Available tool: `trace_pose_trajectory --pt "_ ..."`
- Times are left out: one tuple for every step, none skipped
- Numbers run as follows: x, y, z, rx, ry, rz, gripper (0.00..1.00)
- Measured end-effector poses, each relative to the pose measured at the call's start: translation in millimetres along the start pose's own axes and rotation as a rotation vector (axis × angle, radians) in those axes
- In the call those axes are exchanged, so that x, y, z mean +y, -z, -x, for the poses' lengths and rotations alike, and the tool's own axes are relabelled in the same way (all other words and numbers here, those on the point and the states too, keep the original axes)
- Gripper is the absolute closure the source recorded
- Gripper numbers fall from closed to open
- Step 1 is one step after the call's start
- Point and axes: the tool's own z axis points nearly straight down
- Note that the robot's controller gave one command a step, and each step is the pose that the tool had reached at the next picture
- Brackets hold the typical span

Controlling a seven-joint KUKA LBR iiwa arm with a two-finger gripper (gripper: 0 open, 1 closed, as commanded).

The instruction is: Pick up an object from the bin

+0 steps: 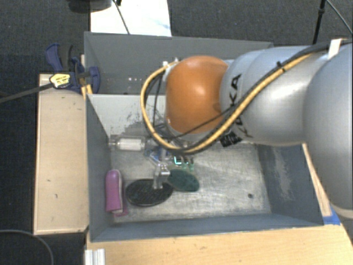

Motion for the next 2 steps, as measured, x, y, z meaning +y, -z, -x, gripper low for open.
trace_pose_trajectory --pt "19.0 -104.3 -22.0 0.000 -0.060 0.001 0.00" --pt "19.3 -99.3 -18.8 -0.009 -0.066 0.005 1.00"
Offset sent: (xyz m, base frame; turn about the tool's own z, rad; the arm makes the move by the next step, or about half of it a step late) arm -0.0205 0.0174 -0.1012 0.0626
